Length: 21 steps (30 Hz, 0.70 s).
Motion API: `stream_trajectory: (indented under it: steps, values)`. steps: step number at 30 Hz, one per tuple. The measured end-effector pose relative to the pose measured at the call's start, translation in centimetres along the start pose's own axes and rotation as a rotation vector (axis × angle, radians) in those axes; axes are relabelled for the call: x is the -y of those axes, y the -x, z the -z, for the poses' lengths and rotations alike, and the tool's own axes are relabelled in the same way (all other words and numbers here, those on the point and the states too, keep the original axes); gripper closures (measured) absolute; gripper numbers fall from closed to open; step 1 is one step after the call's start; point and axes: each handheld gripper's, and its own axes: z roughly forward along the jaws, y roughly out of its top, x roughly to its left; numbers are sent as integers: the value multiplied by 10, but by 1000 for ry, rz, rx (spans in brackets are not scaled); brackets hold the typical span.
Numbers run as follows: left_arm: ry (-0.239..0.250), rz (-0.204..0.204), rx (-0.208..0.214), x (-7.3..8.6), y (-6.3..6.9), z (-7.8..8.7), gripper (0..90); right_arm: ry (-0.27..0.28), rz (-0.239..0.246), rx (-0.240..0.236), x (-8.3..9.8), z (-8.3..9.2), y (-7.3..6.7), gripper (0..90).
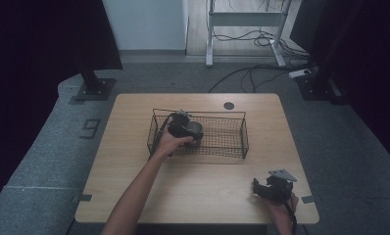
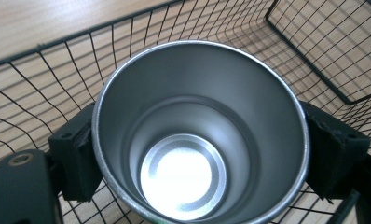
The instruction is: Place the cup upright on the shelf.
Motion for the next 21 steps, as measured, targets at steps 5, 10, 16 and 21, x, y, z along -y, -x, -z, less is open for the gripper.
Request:
stream_trajectory:
  steps: [5, 10, 16, 21]
  values:
    - [-23, 5, -3, 1, 0, -4, 145, 0, 0, 0, 0, 0, 0, 125]
    - [-36, 24, -3, 1, -1, -6, 144, 0, 0, 0, 0, 0, 0, 125]
    - [-49, 26, 3, 1, -1, -5, 137, 1, -3, 0, 0, 0, 0, 125]
    - [-50, 36, 15, 1, -1, -4, 97, -1, -2, -1, 0, 0, 0, 125]
